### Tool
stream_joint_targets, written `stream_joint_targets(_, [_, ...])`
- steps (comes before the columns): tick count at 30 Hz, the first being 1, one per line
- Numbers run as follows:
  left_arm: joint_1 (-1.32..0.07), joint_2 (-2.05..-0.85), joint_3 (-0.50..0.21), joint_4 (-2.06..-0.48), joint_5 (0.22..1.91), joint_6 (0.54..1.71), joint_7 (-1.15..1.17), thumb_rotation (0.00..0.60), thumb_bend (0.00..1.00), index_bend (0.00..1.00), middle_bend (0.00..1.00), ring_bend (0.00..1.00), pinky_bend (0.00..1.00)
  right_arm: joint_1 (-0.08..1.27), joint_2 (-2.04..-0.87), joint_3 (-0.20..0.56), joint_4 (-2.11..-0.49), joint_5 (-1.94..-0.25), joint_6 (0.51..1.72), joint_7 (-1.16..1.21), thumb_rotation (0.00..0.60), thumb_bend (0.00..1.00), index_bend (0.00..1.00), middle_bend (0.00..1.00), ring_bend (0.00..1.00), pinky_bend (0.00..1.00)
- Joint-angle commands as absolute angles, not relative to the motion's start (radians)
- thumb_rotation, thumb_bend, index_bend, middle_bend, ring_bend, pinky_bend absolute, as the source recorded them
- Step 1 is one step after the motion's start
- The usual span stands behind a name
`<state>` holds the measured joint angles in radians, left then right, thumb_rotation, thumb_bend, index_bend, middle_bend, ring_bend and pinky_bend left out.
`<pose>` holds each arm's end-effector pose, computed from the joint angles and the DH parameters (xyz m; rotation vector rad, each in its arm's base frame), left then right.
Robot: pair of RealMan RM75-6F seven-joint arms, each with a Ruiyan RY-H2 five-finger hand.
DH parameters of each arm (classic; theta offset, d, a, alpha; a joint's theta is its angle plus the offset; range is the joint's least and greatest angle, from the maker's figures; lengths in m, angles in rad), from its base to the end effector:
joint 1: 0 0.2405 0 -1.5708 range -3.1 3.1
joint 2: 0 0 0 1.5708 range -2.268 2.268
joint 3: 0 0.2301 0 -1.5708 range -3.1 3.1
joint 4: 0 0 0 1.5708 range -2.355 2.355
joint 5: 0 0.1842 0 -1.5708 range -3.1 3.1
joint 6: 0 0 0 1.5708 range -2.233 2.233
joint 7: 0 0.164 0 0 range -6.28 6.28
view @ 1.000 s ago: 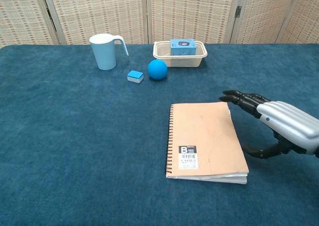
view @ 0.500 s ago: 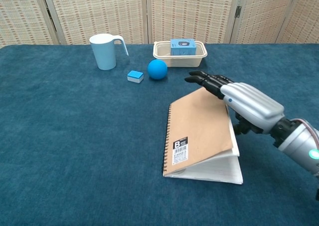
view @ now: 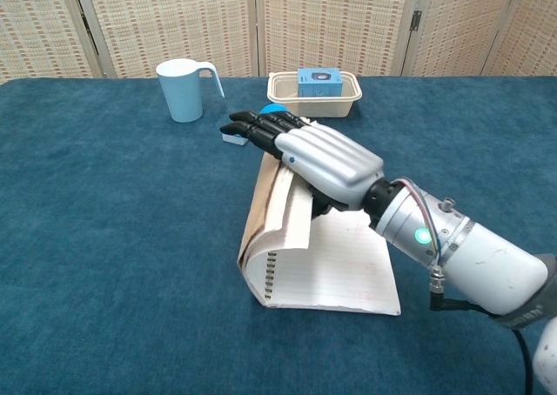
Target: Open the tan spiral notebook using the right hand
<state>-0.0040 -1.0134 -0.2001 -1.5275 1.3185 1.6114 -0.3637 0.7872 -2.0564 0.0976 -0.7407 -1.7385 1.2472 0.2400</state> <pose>-0.3101 0.1917 0.2686 -0.9768 -0.8670 -1.1119 -0.0675 -0.3086 -0.0842 2.0369 -0.6972 1.4645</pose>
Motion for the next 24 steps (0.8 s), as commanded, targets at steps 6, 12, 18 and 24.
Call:
stream_joint_targets(6, [0.029,-0.995,-0.224,-1.51,1.295,1.637,-0.435,0.6,0.2,0.13,0.06,0.06,0.14,0.855,-2.096,0.107,-0.682,-1.73,1.224,0.285,0.6,0.3,0.0,0.0,0.0,0.0])
stream_joint_targets(12, [0.037,-0.991,-0.229,-1.505,1.297,1.64,-0.456,0.6,0.2,0.13,0.06,0.06,0.14,0.904,-2.095,0.127,-0.686,-1.713,1.205,0.299,0.6,0.29,0.0,0.0,0.0,0.0])
stream_joint_targets(18, [0.042,-0.988,-0.232,-1.502,1.298,1.635,-0.473,0.6,0.2,0.13,0.06,0.06,0.14,0.928,-2.072,0.128,-0.726,-1.697,1.18,0.297,0.6,0.28,0.0,0.0,0.0,0.0])
stream_joint_targets(24, [0.043,-0.99,-0.234,-1.5,1.303,1.639,-0.465,0.6,0.2,0.13,0.06,0.06,0.14,0.925,-2.058,0.122,-0.754,-1.684,1.184,0.271,0.6,0.27,0.0,0.0,0.0,0.0])
